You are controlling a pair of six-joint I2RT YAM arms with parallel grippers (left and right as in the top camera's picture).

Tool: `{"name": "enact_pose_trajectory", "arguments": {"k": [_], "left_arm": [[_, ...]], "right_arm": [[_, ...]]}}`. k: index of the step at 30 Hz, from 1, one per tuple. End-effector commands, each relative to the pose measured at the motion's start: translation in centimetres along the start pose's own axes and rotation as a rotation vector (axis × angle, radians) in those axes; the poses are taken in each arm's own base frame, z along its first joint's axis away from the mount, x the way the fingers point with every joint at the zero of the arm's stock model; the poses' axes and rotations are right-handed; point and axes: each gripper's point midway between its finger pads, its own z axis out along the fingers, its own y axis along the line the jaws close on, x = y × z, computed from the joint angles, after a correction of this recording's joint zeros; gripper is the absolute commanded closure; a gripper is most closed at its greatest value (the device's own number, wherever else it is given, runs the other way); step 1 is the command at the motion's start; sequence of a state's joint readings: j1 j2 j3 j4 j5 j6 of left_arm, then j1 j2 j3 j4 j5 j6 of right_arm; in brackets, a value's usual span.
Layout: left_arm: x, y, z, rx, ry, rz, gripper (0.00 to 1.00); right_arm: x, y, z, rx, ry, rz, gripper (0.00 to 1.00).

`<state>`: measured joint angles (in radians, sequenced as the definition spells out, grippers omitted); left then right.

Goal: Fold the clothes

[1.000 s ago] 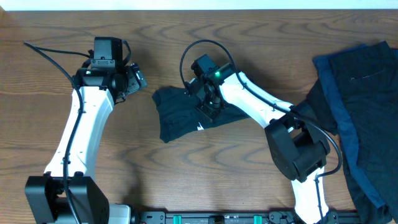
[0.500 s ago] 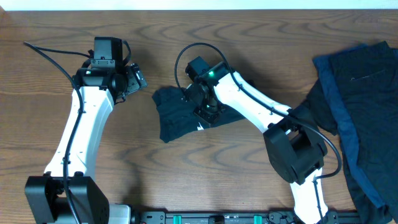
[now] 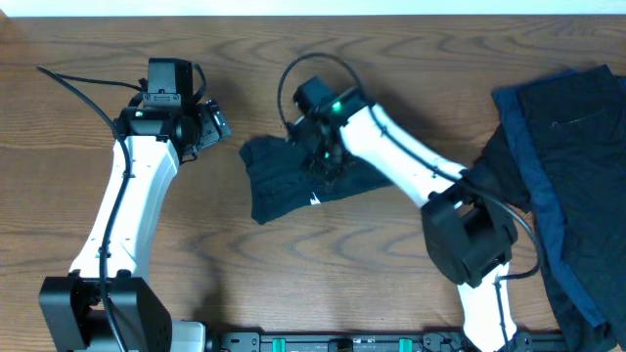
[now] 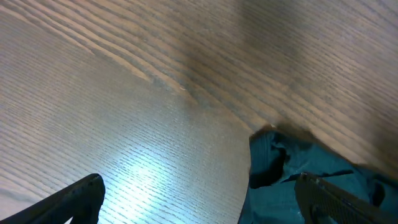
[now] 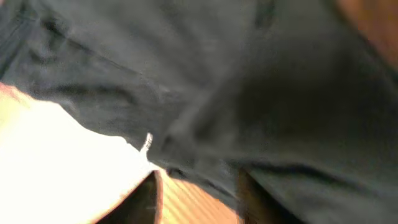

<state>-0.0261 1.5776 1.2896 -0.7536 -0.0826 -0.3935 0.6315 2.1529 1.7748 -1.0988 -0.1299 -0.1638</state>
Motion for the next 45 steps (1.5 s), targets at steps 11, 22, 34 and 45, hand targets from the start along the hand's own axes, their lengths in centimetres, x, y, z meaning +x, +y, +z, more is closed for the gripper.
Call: {"name": "enact_pose_trajectory", "arguments": {"k": [11,22,34,45], "left_arm": [[0.4,0.6,0.4,-0.025,0.013,-0.011,0.01],[0.4,0.6,0.4,-0.025,0.012,-0.011,0.01],[0.4,0.6,0.4,-0.025,0.013,-0.011,0.01],[0.6,0.7,0.4,-0.030,0.022,-0.009,0.01]], "right_arm": [[3.7,-6.1,-0.9,0.020,0.059,0.270,0.99],[7.3,-5.5,3.1,0.006,0.151,0.314,0.96],[5.2,-6.6,-0.6,0.020,0.072,0.345,0.94],[6.5,-12.8,-6.0,0.007,-0.014,0.585,0.50]]}}
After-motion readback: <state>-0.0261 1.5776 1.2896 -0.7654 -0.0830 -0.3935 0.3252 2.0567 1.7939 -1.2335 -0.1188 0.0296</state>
